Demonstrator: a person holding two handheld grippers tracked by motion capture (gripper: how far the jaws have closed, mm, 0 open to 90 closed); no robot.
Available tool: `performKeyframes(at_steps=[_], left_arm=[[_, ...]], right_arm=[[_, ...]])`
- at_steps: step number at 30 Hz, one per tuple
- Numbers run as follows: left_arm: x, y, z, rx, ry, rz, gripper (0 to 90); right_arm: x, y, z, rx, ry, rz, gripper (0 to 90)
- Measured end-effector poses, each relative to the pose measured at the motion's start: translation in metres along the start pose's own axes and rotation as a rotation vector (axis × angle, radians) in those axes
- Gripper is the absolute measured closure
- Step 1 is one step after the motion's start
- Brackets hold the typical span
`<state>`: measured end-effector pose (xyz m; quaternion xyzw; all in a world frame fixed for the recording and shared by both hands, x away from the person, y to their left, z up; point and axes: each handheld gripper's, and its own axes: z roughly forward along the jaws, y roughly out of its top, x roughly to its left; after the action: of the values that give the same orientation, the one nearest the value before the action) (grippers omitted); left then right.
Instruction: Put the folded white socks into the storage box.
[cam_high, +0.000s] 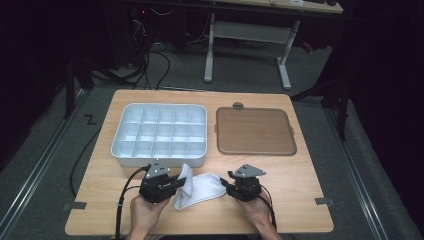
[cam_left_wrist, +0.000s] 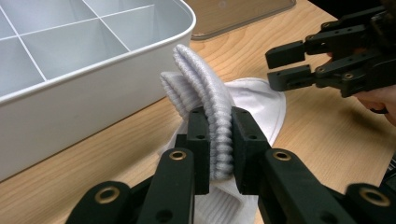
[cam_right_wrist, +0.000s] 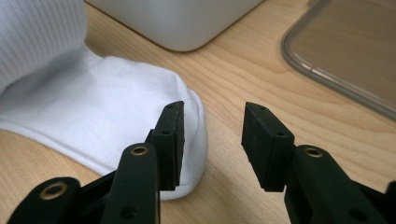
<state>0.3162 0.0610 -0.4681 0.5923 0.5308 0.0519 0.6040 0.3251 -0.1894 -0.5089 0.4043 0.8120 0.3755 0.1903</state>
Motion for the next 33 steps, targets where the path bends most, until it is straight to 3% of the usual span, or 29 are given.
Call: performKeyframes(at_steps=[3, 5, 9, 12, 16, 18, 25, 33], left_arm=[[-0.001, -0.001, 0.001, 0.006, 0.001, 0.005, 79.4], [-0.001, -0.002, 0.003, 0.012, 0.005, 0.017, 79.4], [-0.001, -0.002, 0.004, 0.007, 0.016, 0.026, 79.4], [-0.003, -0.005, 0.006, 0.01, 0.032, 0.063, 79.3], [-0.007, -0.008, 0.012, 0.03, 0.028, 0.084, 79.3], [-0.008, -0.008, 0.015, 0.047, 0.016, 0.057, 79.2], [-0.01, -0.013, 0.026, 0.078, 0.018, 0.039, 79.0], [-0.017, -0.022, 0.04, 0.105, 0.026, 0.067, 78.6]], right_arm=[[-0.001, -0.002, 0.005, 0.024, 0.006, 0.0, 61.2], [-0.001, -0.003, 0.007, 0.025, -0.005, -0.005, 66.7], [0.0, -0.006, 0.012, 0.051, 0.017, -0.007, 78.1], [0.004, -0.007, 0.013, 0.067, 0.024, -0.024, 83.2], [0.008, -0.007, 0.012, 0.075, 0.037, -0.012, 85.4], [0.011, -0.008, 0.012, 0.079, 0.036, 0.007, 85.8], [0.019, -0.009, 0.014, 0.071, 0.022, 0.036, 85.9], [0.021, -0.009, 0.015, 0.067, 0.028, 0.028, 85.8]])
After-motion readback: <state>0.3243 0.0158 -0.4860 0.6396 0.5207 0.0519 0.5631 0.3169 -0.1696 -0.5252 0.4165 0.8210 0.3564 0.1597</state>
